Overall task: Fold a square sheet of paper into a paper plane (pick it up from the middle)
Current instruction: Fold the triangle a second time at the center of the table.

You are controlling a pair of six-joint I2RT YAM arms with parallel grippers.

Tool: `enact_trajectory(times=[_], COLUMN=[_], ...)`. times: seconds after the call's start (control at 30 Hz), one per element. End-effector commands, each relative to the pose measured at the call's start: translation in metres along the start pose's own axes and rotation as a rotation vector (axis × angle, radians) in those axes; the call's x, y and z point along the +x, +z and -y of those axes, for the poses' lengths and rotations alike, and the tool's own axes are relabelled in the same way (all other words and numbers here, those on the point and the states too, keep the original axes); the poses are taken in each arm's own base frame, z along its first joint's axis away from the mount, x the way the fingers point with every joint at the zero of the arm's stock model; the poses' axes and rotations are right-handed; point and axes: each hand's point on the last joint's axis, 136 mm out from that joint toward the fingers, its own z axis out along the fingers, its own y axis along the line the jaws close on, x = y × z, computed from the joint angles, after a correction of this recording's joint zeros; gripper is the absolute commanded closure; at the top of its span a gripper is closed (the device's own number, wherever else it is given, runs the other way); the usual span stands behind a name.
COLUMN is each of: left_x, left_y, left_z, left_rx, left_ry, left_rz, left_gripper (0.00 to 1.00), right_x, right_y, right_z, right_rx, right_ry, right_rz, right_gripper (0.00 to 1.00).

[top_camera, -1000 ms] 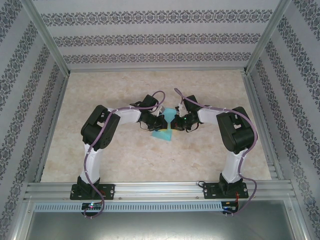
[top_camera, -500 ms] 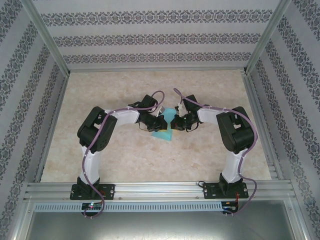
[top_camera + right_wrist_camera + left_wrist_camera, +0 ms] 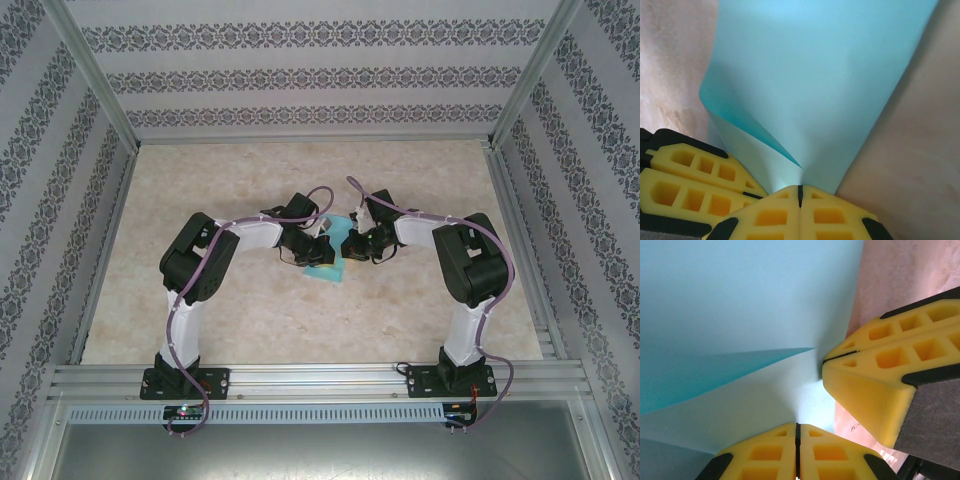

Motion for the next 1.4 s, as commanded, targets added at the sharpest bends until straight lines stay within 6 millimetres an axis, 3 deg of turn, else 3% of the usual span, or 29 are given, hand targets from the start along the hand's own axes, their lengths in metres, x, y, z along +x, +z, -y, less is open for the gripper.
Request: enact_trajectory(times=[0.0, 0.33, 0.63, 0.87, 1.37], left_x=[0.004, 0.014, 0.015, 0.014, 0.009], left_y=[0.008, 0.015, 0.019, 0.017, 0.015], left_z=[-0.016, -0.032, -0.036, -0.036, -0.037], left_rx=[-0.074, -0.111, -0.094, -0.067, -0.026], left_ry=[0.008, -0.01, -0.031, -0.06, -0.112], left_rz=[-0.019, -0.049, -0.053, -0.048, -0.044], left_gripper=[0.89, 0.89, 0.89, 0.89, 0.89], right_x=[0.009, -0.003, 0.027, 0.048, 0.067], right_y=[0.01, -0.01, -0.016, -0.01, -0.008], right_z=[0.016, -0.011, -0.039, -0.041, -0.043], right_rx=[0.076, 0.008, -0.09, -0.051, -0.067], right_ry=[0.005, -0.022, -0.028, -0.041, -0.052], right_rz=[-0.037, 0.031, 0.005, -0.035, -0.059], right_gripper=[0.97, 0.92, 0.93, 0.93, 0.93])
